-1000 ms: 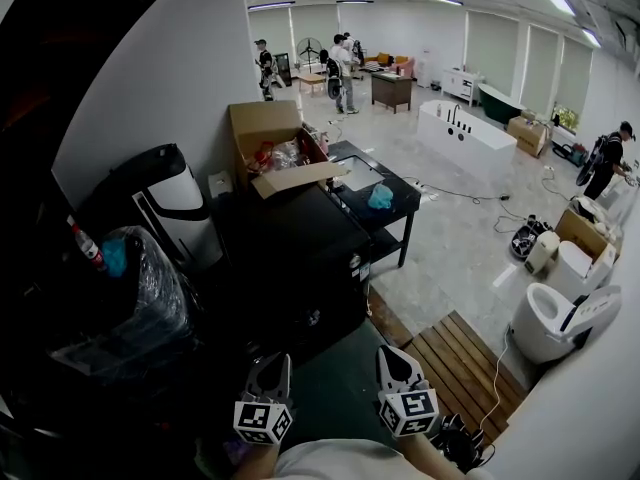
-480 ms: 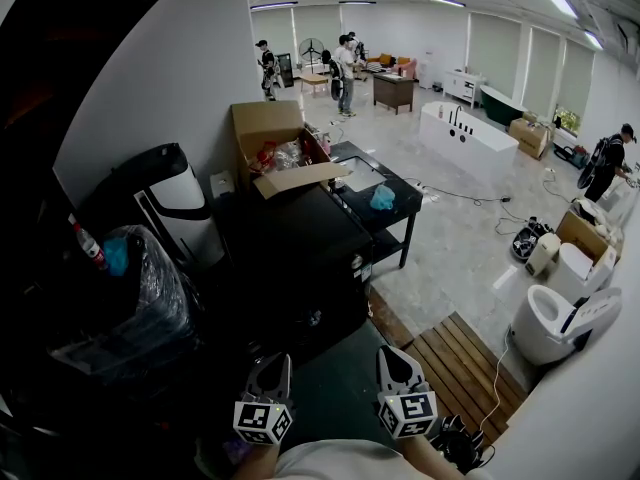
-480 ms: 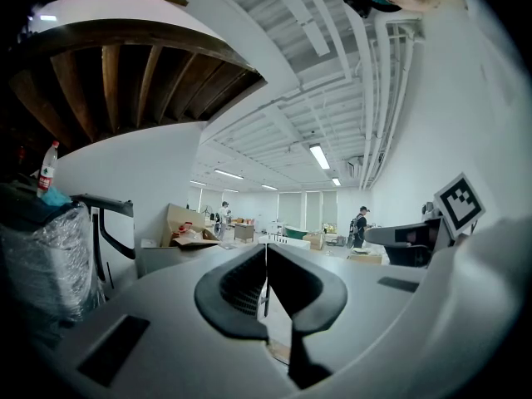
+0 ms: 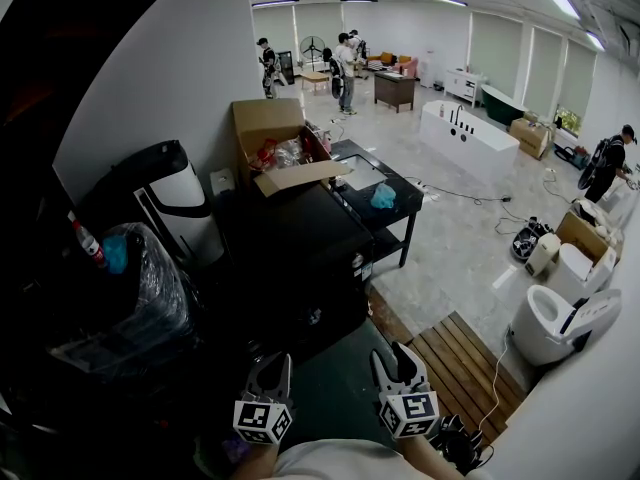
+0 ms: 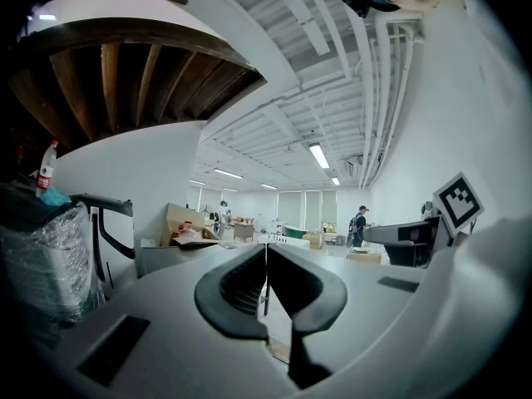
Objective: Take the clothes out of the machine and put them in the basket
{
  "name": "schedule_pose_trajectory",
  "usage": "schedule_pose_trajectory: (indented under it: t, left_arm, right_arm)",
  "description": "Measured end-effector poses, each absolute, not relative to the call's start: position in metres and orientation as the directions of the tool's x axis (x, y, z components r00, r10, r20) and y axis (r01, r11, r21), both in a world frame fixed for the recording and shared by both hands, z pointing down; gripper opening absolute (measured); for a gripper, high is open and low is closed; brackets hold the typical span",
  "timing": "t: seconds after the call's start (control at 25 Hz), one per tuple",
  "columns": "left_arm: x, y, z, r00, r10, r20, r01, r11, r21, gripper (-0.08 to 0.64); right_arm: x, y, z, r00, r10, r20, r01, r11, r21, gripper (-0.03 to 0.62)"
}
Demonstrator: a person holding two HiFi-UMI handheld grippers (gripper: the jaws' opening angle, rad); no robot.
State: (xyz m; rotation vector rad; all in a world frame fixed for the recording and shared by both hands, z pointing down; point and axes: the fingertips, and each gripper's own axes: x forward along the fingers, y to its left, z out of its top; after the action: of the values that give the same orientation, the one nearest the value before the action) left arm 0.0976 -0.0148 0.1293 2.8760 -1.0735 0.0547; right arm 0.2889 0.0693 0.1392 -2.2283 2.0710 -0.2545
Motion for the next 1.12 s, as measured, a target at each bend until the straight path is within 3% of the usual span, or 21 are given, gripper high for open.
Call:
schedule_pose_trajectory:
  t: [0.68, 1.12]
  left_arm:
    - [0.097, -0.015, 0.131, 0.75, -0.658, 0.065, -0.661, -0.748, 0.054, 0.02]
    - [0.095, -0.015, 0.131, 0.742, -0.667, 0.064, -0.67, -0.74, 0.053, 0.02]
  right_arm:
    - [0.289, 0.063, 0.149, 0.051, -0.995, 0.082, -0.975, -0.067, -0.21, 0.466]
    - [0.287, 0.063, 0.152, 0.034, -0.995, 0.095, -0.977, -0.053, -0.206, 0.479]
